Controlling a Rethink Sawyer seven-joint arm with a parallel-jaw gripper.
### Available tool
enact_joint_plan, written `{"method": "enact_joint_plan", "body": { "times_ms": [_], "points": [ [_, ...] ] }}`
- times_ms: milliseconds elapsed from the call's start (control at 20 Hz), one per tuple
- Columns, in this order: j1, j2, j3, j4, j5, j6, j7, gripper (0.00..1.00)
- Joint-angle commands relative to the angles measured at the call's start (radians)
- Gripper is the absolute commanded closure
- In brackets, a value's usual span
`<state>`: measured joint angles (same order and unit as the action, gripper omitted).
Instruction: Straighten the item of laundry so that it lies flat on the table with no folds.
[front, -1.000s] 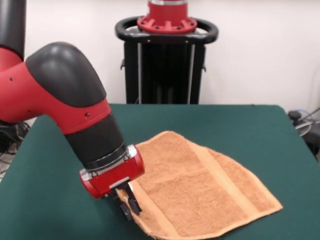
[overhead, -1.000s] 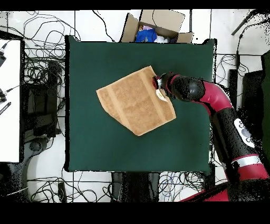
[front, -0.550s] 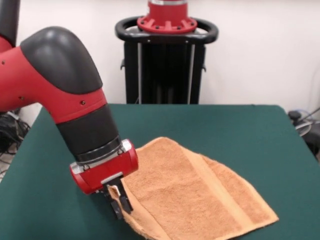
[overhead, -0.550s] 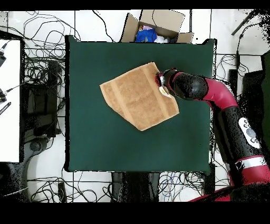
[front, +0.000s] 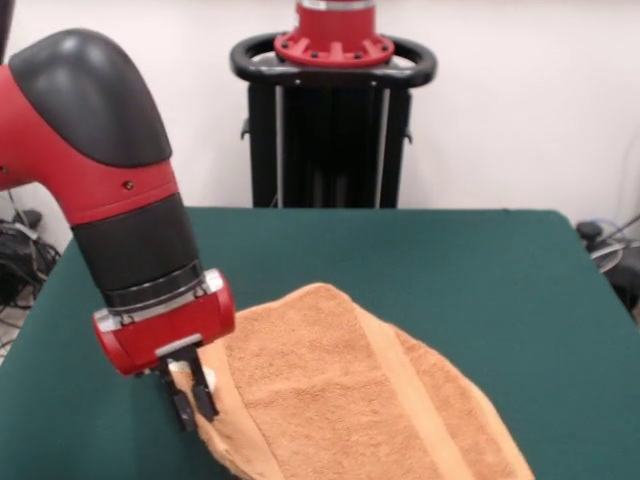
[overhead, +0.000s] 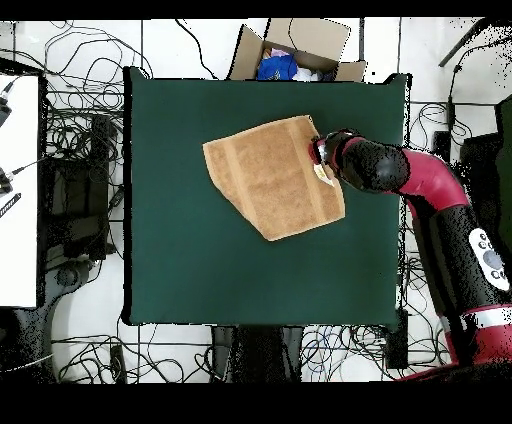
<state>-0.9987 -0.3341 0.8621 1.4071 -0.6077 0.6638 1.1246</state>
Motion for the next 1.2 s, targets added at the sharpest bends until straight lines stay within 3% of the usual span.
{"method": "enact_joint_plan", "body": {
  "times_ms": [50, 1200],
  "points": [
    [-0.01, -0.026, 0.048, -0.03, -0.039, -0.005, -0.208, 1.0],
    [-0.062, 0.083, 0.043, -0.121, -0.029, 0.038, -0.381, 1.0]
  ]
}}
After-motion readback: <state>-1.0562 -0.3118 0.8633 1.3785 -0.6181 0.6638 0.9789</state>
